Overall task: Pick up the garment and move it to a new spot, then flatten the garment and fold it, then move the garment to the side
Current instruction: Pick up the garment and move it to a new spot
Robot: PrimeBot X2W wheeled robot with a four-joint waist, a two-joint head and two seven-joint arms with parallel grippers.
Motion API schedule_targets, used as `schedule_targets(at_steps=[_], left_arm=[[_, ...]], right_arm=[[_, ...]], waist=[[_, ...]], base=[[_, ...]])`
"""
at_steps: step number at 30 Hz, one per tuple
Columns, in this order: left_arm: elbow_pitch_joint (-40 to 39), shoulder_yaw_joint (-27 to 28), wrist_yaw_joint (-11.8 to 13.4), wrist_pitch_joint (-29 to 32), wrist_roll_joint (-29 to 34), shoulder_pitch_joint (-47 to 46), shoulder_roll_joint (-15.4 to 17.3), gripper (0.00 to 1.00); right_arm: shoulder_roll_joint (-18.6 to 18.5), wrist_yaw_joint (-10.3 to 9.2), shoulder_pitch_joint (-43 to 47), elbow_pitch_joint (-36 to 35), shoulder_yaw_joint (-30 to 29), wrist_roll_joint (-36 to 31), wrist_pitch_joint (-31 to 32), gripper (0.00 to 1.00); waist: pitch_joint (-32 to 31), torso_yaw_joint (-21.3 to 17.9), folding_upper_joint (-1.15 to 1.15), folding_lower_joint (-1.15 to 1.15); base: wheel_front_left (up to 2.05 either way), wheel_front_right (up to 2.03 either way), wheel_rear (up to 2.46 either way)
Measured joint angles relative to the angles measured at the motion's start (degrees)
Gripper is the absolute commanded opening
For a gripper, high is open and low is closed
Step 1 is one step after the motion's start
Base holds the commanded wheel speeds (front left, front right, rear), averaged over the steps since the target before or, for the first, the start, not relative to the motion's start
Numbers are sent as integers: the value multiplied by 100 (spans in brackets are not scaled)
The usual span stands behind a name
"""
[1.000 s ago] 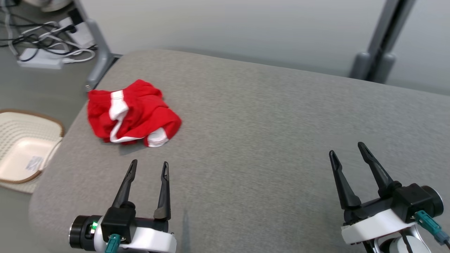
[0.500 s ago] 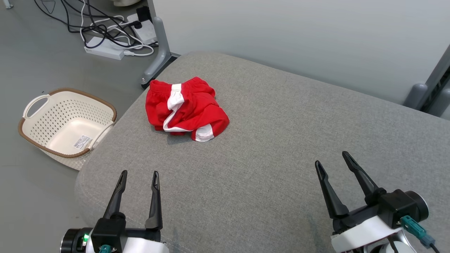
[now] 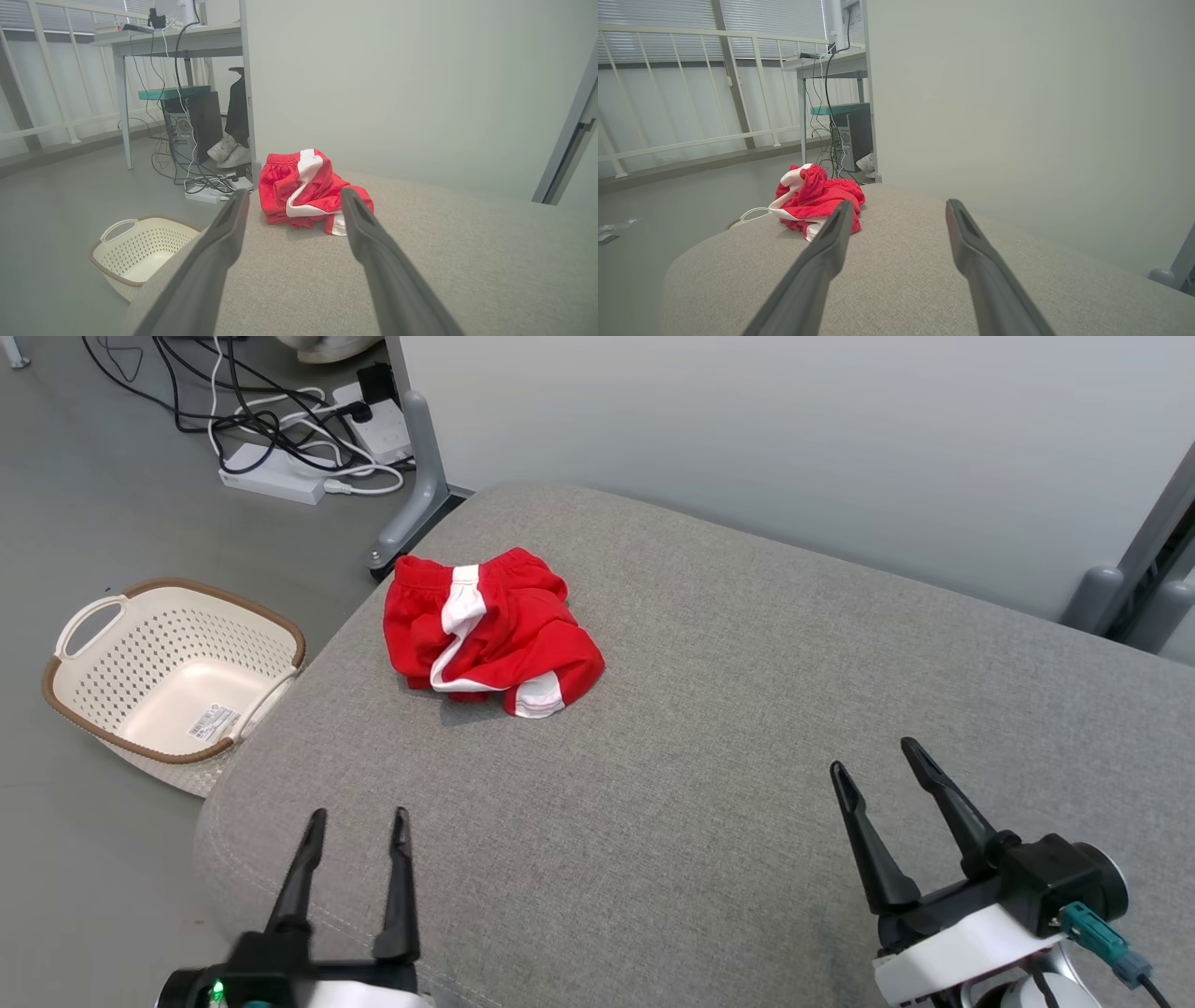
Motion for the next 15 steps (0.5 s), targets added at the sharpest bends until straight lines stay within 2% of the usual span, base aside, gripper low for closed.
schedule_targets(at_steps=[2,3,7,9,11,15], left_arm=[[25,66,27,0,-576,-3,0,100],[53,90,31,0,-671,-13,7,100],[47,181,24,0,-737,-236,4,100],[12,300,66,0,-1049,-419,4,100],[27,346,22,-1,-886,-679,8,100],[459,677,-111,-1,-1040,-1205,4,100]], right_arm=[[-5,0,14,-29,-51,-15,0,100],[-18,0,17,-51,-73,-41,0,100],[-94,0,-9,-223,-124,-134,0,100],[-221,0,-65,-310,-126,-167,0,100],[-345,0,-218,-411,-107,-215,0,100],[-516,0,-386,-597,-57,-268,1,100]], waist=[[25,-5,0,0],[48,-7,0,0],[230,-73,0,0],[393,-129,0,0],[588,-194,0,0],[991,-362,0,0]], base=[[0,0,0],[0,0,0],[0,0,0],[0,0,0],[0,0,0],[0,0,0]])
